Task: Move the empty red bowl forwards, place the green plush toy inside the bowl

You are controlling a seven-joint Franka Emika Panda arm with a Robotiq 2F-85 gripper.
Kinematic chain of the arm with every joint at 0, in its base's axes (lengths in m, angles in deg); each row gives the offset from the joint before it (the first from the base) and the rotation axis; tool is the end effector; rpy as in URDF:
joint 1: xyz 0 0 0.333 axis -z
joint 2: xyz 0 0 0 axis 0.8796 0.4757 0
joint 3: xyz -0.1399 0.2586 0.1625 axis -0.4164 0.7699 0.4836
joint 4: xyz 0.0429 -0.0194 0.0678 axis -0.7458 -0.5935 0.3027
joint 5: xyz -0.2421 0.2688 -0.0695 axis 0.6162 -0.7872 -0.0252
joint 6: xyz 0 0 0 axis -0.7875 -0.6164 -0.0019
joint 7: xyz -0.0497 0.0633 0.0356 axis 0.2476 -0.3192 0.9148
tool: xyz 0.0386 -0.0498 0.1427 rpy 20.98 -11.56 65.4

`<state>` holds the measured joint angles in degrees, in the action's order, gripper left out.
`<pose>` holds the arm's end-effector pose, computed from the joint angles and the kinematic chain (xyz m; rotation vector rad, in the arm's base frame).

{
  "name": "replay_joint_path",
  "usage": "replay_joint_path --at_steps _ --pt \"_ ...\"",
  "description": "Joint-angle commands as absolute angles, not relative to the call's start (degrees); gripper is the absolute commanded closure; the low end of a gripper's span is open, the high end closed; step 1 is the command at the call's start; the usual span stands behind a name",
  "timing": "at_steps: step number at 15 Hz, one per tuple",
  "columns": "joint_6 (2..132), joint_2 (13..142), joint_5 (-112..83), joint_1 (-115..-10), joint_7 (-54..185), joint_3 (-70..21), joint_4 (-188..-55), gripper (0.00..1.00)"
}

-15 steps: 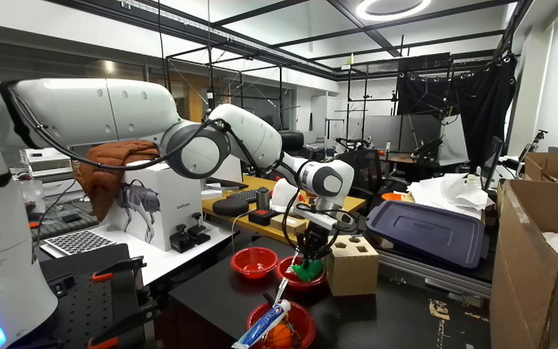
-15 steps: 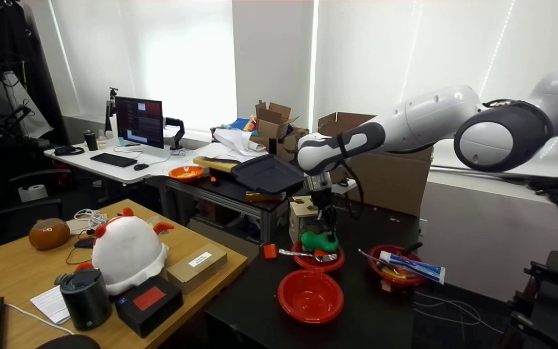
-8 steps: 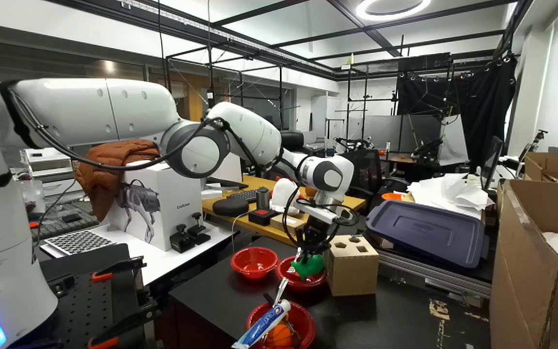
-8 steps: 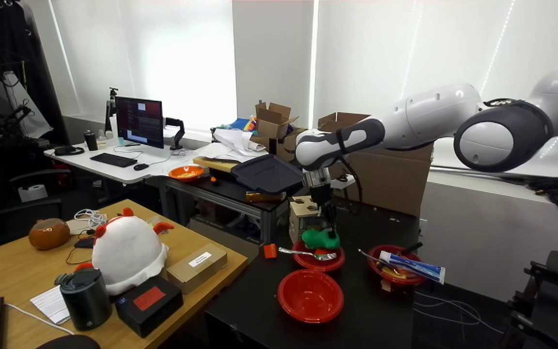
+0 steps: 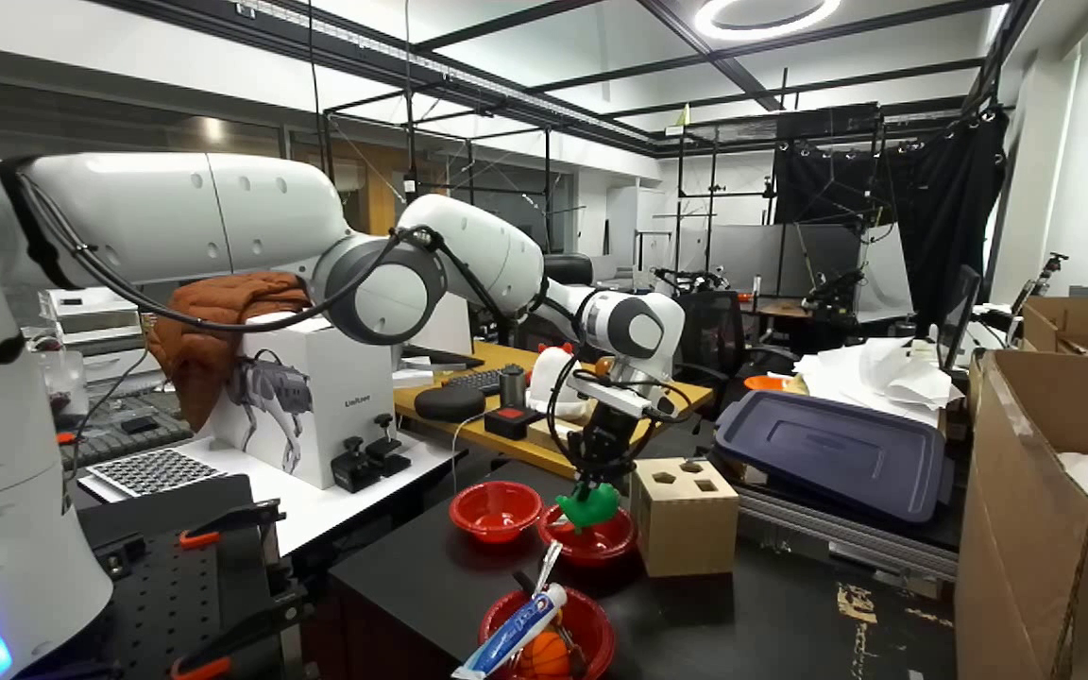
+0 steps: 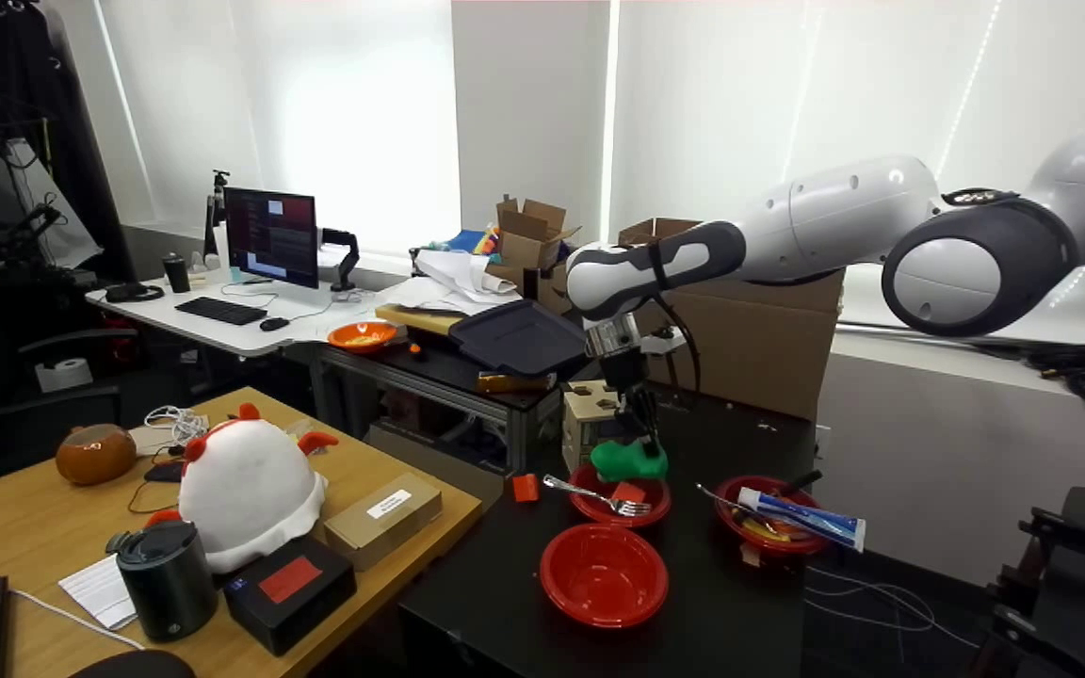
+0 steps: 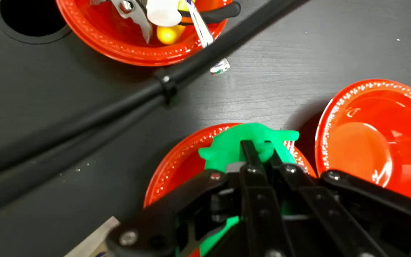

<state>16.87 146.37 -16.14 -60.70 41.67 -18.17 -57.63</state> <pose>0.7031 -0.0027 0.0289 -2.9110 -0.4854 0.7622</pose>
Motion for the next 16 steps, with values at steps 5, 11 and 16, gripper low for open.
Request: replay_joint_path --at_steps 5,11,16 --pt "15.86 146.33 -14.75 -62.41 43.94 -19.82 -54.07 0.98" --pt "14.07 146.27 -15.36 -62.35 42.77 -19.28 -51.50 0.98" --pt "10.05 146.22 -15.02 -64.62 39.40 -18.81 -49.11 0.98"
